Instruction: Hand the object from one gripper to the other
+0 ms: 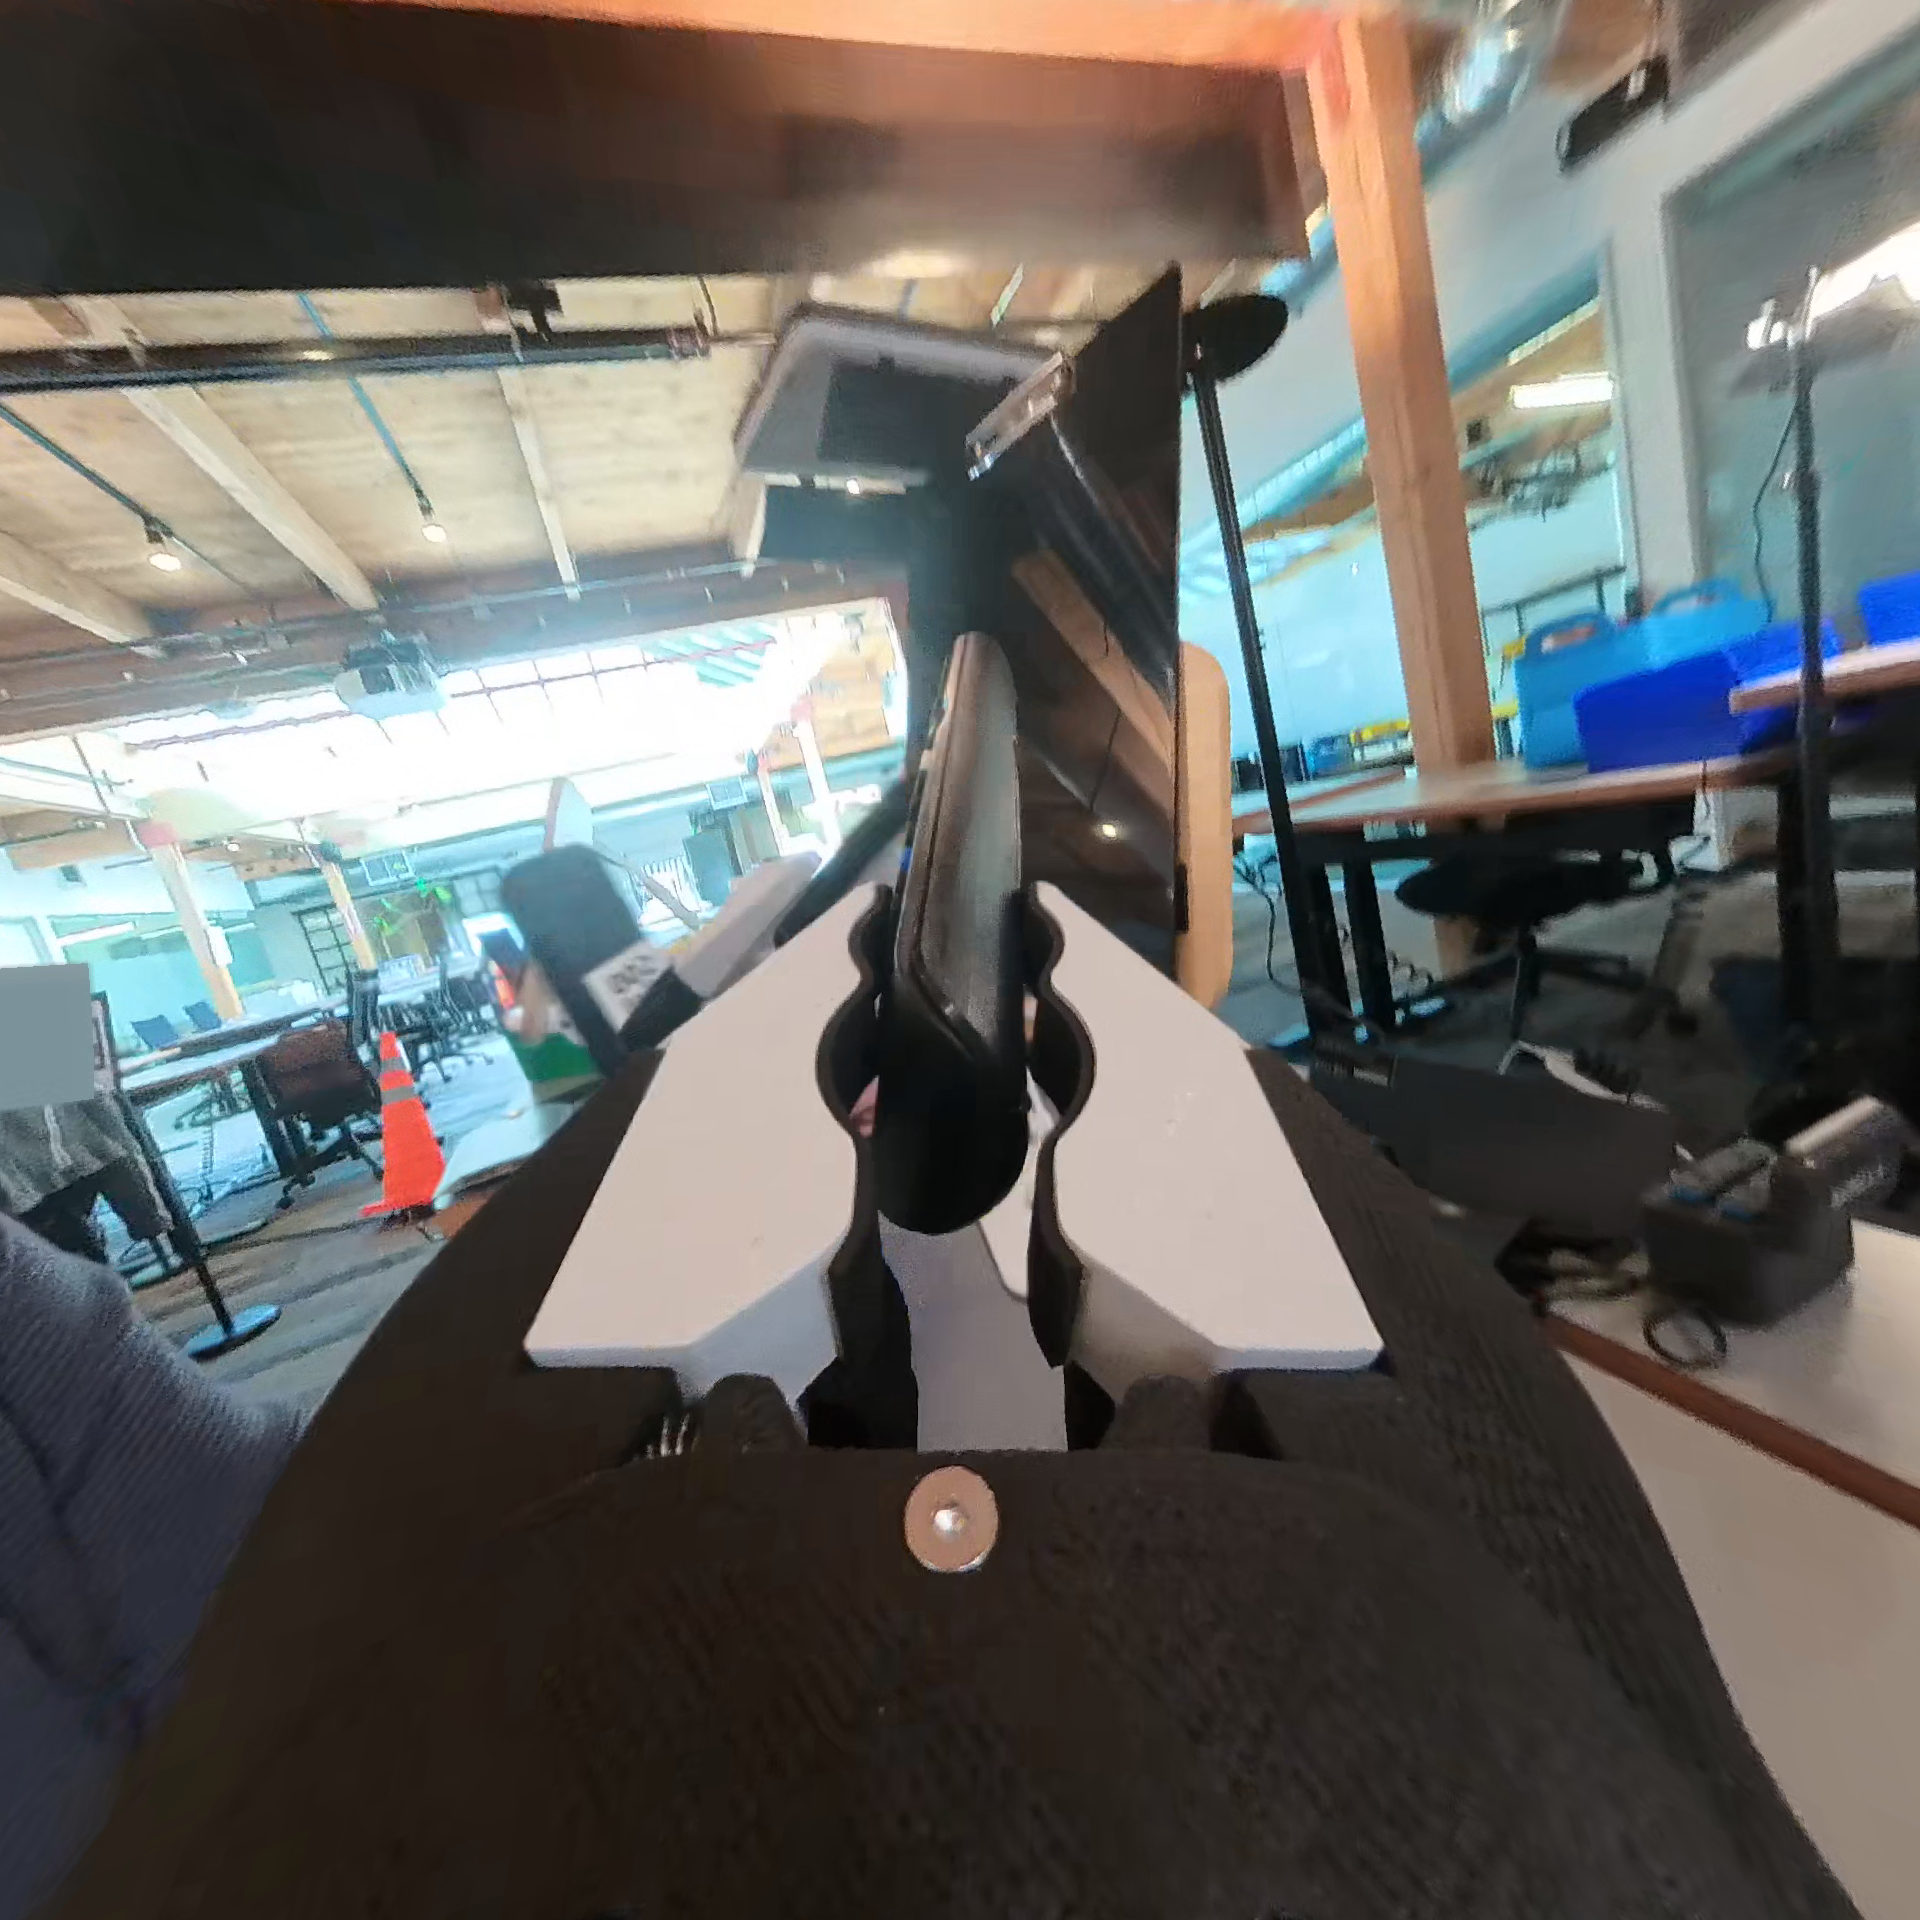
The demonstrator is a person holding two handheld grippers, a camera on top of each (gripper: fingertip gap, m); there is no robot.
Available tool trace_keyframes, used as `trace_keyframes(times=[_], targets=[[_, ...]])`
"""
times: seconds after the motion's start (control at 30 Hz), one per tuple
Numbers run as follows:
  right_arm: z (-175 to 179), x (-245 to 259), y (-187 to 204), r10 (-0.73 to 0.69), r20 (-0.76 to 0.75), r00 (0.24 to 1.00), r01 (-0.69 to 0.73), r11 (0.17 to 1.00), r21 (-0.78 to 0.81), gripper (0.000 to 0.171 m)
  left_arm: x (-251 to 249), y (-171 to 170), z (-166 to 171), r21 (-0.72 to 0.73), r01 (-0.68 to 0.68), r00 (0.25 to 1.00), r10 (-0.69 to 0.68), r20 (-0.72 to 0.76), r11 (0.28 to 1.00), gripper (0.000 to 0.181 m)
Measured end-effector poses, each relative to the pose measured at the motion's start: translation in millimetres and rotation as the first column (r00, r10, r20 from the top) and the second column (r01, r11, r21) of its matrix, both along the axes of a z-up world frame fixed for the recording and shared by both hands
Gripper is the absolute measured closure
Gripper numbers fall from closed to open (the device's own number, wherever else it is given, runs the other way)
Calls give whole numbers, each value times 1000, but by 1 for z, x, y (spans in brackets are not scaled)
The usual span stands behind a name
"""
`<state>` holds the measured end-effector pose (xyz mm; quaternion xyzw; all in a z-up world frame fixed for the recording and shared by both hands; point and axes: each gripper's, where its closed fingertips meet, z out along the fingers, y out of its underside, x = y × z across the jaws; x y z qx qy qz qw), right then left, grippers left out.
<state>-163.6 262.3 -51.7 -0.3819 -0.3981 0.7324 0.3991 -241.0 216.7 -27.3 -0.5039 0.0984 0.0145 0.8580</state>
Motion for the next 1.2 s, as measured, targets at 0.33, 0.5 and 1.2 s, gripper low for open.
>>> trace_keyframes(times=[0.33, 0.5, 1.2], targets=[[0, -1, -30, 138, -53, 989, -133, 987, 90, 150, 30, -10, 3, 105, 721, 600, -694, 398, 685, 139], [-1, -6, -27, 113, -41, 993, -109, 990, 90, 150, 39, 1, -18, -62, 745, 618, -652, 440, 664, 118], [2, 6, 2, -480, -196, 855, 493, 637, 592, 80, 30, 15, -54, -465, 153, 976, -208, -68, 872, 159]])
